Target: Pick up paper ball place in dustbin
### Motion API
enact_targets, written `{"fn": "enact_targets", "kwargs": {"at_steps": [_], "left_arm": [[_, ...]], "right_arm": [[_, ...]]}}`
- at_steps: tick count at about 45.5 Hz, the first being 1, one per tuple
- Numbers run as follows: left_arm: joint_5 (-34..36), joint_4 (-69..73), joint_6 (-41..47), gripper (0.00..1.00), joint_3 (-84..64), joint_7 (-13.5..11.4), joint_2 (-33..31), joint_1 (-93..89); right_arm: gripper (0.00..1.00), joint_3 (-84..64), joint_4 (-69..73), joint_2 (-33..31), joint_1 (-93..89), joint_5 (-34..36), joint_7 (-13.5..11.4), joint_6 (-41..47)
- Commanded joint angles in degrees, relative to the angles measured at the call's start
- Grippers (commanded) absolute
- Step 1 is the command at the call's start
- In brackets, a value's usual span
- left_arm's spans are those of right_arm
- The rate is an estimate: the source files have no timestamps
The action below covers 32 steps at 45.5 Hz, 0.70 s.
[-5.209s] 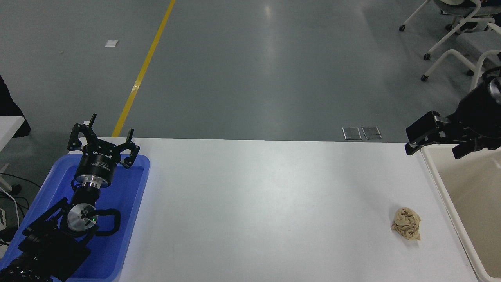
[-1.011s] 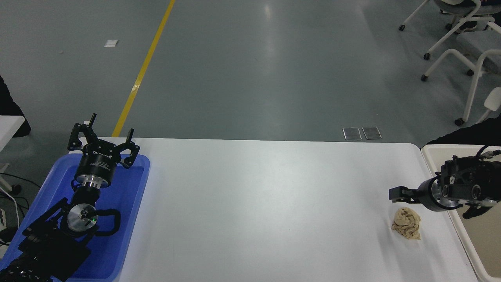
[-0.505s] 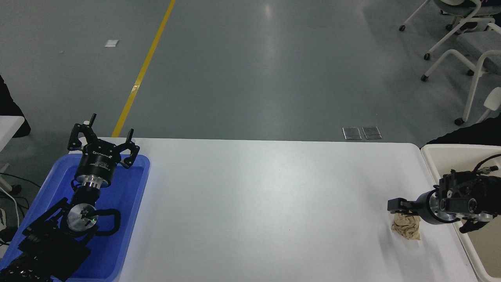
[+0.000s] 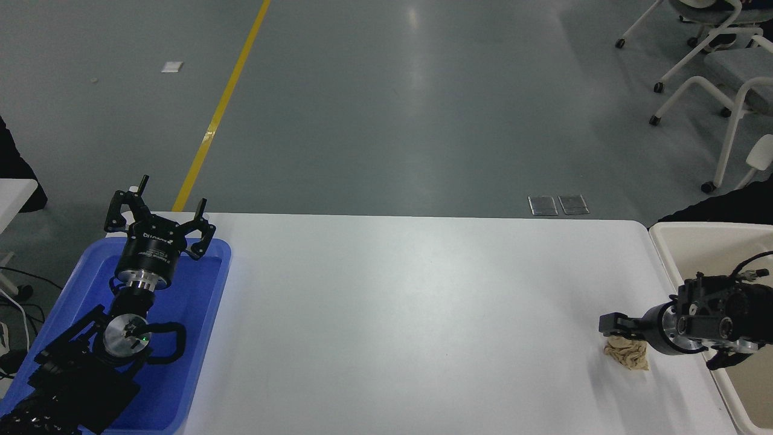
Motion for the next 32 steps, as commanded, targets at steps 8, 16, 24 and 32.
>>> {"fn": "enact_targets", "kwargs": {"at_steps": [8,16,24,32], "left_arm": [[0.02,0.00,0.00,1.00,0.00,0.00,0.00,0.00],[0.02,0.00,-0.09,1.00,0.00,0.00,0.00,0.00],[0.02,0.00,-0.09,1.00,0.00,0.00,0.00,0.00],[-0.06,0.00,-0.09,1.00,0.00,0.00,0.00,0.00]], "right_arm": [[0.00,-0.43,-0.07,-0.21,0.82,-1.39,0.05,0.13],[0.00,-1.93,0.98,-2.67,5.21,-1.31,-0.04,1.09],[0.00,-6.14,5.19,-6.53,15.04,-1.22,-0.04,5.48],[0.00,-8.78,10.91,-11.64,28.75,-2.53,-0.04,14.18]]}}
